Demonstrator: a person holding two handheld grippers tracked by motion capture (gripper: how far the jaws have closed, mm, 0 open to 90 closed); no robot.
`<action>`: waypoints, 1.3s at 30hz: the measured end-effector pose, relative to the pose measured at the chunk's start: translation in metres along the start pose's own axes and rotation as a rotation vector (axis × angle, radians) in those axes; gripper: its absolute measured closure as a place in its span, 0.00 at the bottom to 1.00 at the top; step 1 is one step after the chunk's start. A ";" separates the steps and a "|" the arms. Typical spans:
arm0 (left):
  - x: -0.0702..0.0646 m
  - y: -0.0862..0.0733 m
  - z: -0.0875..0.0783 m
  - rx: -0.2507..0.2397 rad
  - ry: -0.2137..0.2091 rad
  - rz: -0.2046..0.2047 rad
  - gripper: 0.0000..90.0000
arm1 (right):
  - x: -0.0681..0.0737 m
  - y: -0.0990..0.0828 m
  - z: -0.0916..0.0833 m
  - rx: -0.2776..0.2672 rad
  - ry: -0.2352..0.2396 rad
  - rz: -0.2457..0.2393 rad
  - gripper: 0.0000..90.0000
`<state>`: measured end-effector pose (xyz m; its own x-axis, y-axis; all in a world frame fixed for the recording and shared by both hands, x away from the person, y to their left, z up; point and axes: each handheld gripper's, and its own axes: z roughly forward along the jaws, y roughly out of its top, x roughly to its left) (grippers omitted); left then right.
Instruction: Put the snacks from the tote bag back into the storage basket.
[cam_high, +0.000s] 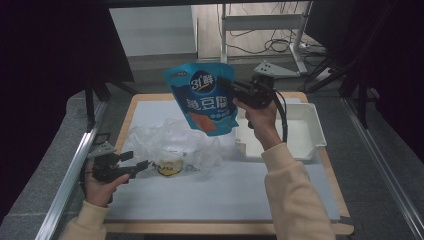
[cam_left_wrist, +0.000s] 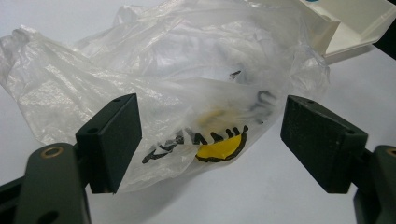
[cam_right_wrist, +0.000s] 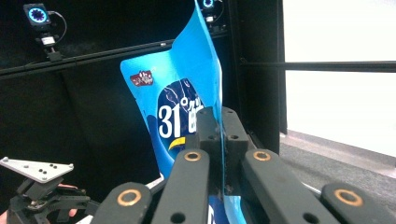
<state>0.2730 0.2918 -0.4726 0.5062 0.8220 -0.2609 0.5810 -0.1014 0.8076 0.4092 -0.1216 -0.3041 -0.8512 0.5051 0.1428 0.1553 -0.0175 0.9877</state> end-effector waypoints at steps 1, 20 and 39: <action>0.000 0.000 0.000 0.000 0.000 0.000 0.23 | -0.001 0.000 -0.001 -0.001 -0.004 0.001 0.99; 0.001 0.000 -0.001 -0.002 0.001 -0.007 0.23 | -0.014 0.001 -0.018 -0.023 -0.045 0.017 0.99; 0.002 0.000 -0.001 0.001 0.009 0.000 0.23 | -0.035 0.007 -0.039 -0.040 -0.113 0.023 0.99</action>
<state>0.2736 0.2941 -0.4730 0.5003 0.8273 -0.2555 0.5815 -0.1024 0.8070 0.4203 -0.1726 -0.2998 -0.7853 0.5980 0.1600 0.1521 -0.0641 0.9863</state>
